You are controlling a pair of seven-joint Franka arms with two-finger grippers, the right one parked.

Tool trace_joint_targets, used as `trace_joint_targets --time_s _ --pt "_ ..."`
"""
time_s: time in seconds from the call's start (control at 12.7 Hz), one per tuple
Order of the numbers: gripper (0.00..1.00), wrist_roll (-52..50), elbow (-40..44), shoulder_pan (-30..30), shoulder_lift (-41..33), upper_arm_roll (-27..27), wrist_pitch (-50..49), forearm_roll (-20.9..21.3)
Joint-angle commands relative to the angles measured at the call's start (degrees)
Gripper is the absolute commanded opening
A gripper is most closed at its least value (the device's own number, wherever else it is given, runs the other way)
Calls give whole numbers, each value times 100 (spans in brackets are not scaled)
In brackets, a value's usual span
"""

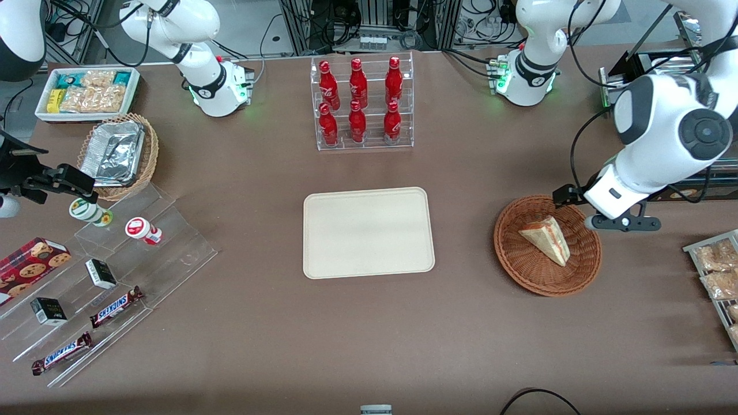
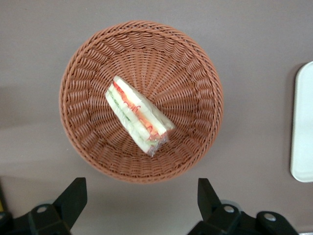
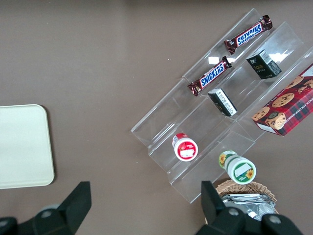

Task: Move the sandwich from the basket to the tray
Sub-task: 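Move the left gripper over the wicker basket above the wrapped sandwich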

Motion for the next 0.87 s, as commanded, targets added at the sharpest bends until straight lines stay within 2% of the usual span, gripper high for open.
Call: trace_joint_targets --time_s 0.0,0.39,0.55,0.79 --pt "100 -132 -408 59 63 -40 631 46" --pt "100 -1545 -576 59 265 -40 1037 46" --pt "100 -2633 -865 59 257 -39 1510 46" --pt "100 -3926 -919 59 274 -40 1644 46"
